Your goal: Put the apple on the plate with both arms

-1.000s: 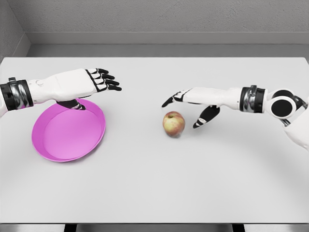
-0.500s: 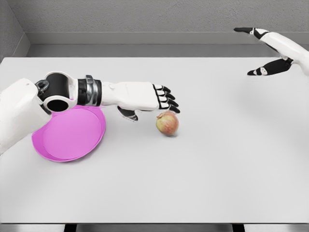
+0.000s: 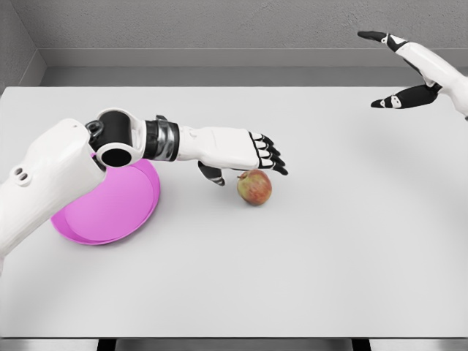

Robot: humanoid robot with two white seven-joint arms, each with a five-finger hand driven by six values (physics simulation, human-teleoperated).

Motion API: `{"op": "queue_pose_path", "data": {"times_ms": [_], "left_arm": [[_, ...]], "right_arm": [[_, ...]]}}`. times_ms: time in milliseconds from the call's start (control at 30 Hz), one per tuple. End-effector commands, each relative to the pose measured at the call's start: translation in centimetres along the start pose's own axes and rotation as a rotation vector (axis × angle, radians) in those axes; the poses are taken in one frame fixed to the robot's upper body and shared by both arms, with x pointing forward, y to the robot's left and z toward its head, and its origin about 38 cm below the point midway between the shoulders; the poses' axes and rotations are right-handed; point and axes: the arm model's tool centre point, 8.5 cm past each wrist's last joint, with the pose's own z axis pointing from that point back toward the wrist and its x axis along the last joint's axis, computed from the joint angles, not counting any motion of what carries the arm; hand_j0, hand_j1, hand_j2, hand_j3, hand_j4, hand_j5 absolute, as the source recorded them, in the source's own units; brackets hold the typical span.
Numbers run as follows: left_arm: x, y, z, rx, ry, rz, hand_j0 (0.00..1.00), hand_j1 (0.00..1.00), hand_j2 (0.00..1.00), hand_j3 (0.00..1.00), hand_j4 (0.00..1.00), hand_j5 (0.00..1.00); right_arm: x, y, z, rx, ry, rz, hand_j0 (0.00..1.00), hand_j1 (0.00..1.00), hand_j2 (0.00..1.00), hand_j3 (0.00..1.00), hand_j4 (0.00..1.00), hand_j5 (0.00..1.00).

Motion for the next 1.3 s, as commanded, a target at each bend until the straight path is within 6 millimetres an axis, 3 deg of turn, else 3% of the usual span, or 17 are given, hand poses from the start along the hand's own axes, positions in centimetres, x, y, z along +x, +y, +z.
{"op": "queue_pose_path", "data": {"times_ms": [0,100,200,267,667,833,1267], "left_arm": [[0.0,0.0,-0.1,0.0,0.003,-0.001,1.0,1.0,1.0,1.0,1.0,1.0],[0.0,-0.3,-0.2,-0.011,0.002,-0.002,1.0,1.0,1.0,1.0,1.0,1.0],[0.6,-0.9,-1.6,-0.045,-0.016,-0.015,1.0,1.0,1.0,1.0,1.0,1.0],[-0.1,-1.7,-2.0,-0.062,0.002,0.005,1.0,1.0,1.0,1.0,1.0,1.0],[-0.3,-2.1,-2.5,-0.079,0.013,-0.003,0.98,0.98,0.98,0.98,0.98,0.98],[0.0,-2.0,-3.1,-0.082,0.009,-0.021,0.91,0.91,0.91,0.91,0.91,0.91],[0.0,-3.1,-3.5,-0.111,0.013,-0.018,0.9,0.9,0.9,0.9,0.9,0.9]], "right_arm": [[-0.1,0.0,0.0,-0.005,0.002,-0.01,1.0,1.0,1.0,1.0,1.0,1.0],[-0.1,-0.1,0.1,-0.005,0.003,-0.008,1.0,1.0,1.0,1.0,1.0,1.0],[-0.1,0.0,0.1,-0.003,0.003,-0.009,1.0,1.0,1.0,1.0,1.0,1.0],[-0.1,0.0,0.0,-0.004,0.002,-0.008,1.0,1.0,1.0,1.0,1.0,1.0],[-0.3,0.3,0.1,0.016,0.016,0.006,1.0,1.0,1.0,1.0,1.0,1.0],[-0.3,0.1,0.1,0.018,0.019,0.016,1.0,1.0,1.0,1.0,1.0,1.0],[-0.2,0.0,0.0,0.017,0.018,0.018,1.0,1.0,1.0,1.0,1.0,1.0]]}}
